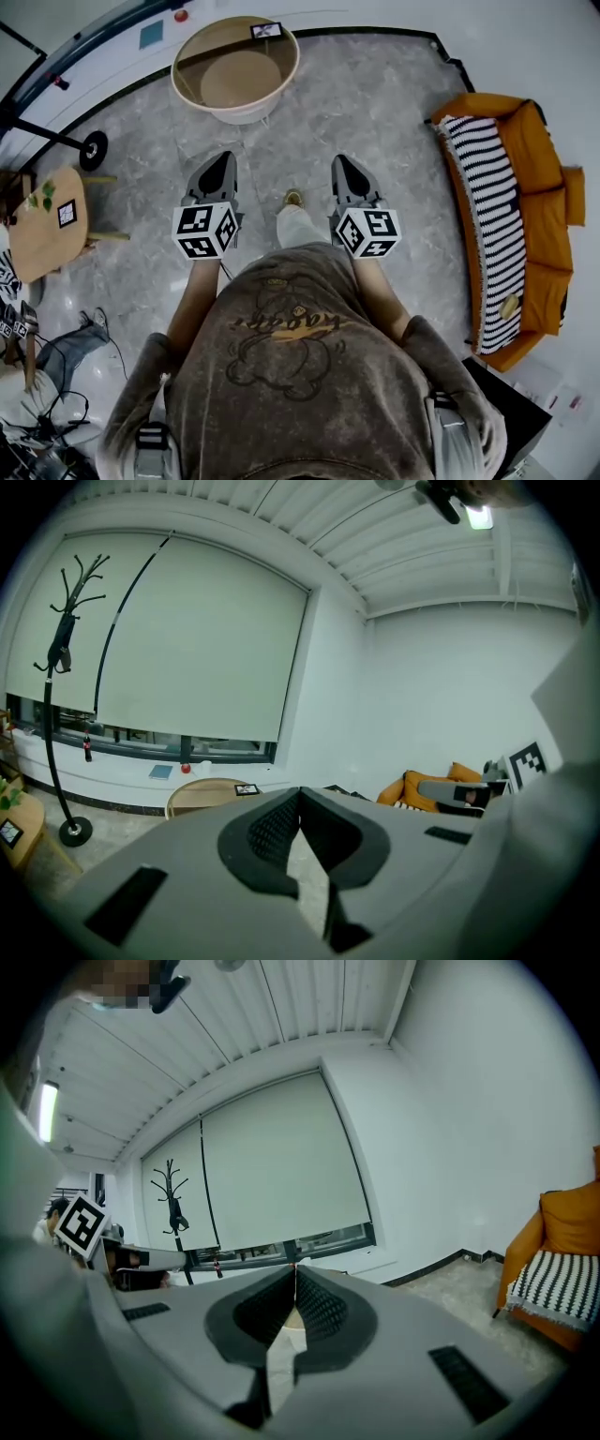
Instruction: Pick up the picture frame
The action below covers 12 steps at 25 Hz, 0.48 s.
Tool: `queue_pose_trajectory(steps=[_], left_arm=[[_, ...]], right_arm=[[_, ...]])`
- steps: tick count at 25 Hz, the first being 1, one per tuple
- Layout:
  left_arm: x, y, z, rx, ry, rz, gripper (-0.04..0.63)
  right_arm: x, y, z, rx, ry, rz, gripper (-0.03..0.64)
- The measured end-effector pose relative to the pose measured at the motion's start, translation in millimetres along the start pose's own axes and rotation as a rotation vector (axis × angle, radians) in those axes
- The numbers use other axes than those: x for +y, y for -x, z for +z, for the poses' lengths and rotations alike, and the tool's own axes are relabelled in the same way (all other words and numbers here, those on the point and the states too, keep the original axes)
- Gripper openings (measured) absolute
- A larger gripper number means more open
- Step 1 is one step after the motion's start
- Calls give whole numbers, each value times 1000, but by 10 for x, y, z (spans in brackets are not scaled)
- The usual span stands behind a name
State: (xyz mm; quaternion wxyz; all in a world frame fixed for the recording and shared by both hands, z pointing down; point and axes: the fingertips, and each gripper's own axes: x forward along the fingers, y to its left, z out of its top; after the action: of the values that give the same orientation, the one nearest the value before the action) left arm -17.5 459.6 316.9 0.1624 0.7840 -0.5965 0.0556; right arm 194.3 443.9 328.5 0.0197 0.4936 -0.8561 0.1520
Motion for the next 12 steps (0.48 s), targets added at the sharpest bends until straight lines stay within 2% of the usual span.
queue_pose_trajectory(steps=[12], left_arm=[[95,-1095,465,3,10,21,18]], right_arm=[[-616,-963,405,19,-7,50,20]])
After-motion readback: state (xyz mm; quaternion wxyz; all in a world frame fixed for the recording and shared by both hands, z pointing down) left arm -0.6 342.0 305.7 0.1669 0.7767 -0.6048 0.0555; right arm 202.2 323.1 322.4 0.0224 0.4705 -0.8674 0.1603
